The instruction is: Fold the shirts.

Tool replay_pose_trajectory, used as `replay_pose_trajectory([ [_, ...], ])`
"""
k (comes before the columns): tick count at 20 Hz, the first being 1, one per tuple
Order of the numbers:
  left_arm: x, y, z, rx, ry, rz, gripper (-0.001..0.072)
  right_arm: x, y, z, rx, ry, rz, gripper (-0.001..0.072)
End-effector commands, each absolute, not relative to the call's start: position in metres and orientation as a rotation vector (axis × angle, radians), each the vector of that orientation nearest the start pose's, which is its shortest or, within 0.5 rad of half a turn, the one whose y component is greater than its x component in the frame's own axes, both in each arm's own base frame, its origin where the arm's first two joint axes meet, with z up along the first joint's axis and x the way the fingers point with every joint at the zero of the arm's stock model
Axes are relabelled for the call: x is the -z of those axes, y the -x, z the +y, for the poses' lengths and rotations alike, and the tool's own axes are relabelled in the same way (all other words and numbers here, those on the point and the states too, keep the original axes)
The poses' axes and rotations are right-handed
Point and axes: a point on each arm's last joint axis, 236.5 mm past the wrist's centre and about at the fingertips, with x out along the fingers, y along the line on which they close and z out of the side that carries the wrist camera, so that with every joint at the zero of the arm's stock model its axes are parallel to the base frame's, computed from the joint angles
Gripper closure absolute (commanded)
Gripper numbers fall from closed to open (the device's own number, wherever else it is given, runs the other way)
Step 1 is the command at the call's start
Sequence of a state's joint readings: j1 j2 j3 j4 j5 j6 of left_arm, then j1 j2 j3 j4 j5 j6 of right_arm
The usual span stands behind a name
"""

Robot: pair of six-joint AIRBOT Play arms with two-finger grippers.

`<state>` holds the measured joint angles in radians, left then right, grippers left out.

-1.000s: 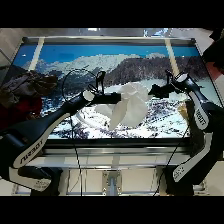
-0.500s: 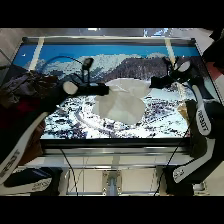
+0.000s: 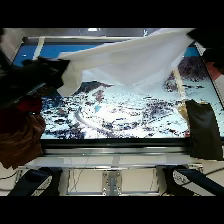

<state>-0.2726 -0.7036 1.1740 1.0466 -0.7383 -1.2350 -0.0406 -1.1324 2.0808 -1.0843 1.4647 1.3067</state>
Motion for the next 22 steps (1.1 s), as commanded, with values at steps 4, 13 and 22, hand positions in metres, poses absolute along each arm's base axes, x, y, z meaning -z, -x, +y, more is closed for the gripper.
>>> replay_pose_trajectory([
  [4, -0.317, -0.256, -0.155, 0.609, 0.056, 0.334, 0.0691, -0.471, -0.283, 0.095, -0.442, 0.092, 0.227, 0.0699],
  [13, -0.108, -0.436, -0.08, 0.241, -0.507, 0.743, 0.069, -0.139, -0.437, 0.095, -0.471, -0.184, 1.088, 0.0697],
  [22, -0.071, -0.571, -0.073, 0.106, -0.174, 0.571, 0.0001, -0.058, -0.588, 0.122, -0.35, -0.432, 0.799, 0.0303],
])
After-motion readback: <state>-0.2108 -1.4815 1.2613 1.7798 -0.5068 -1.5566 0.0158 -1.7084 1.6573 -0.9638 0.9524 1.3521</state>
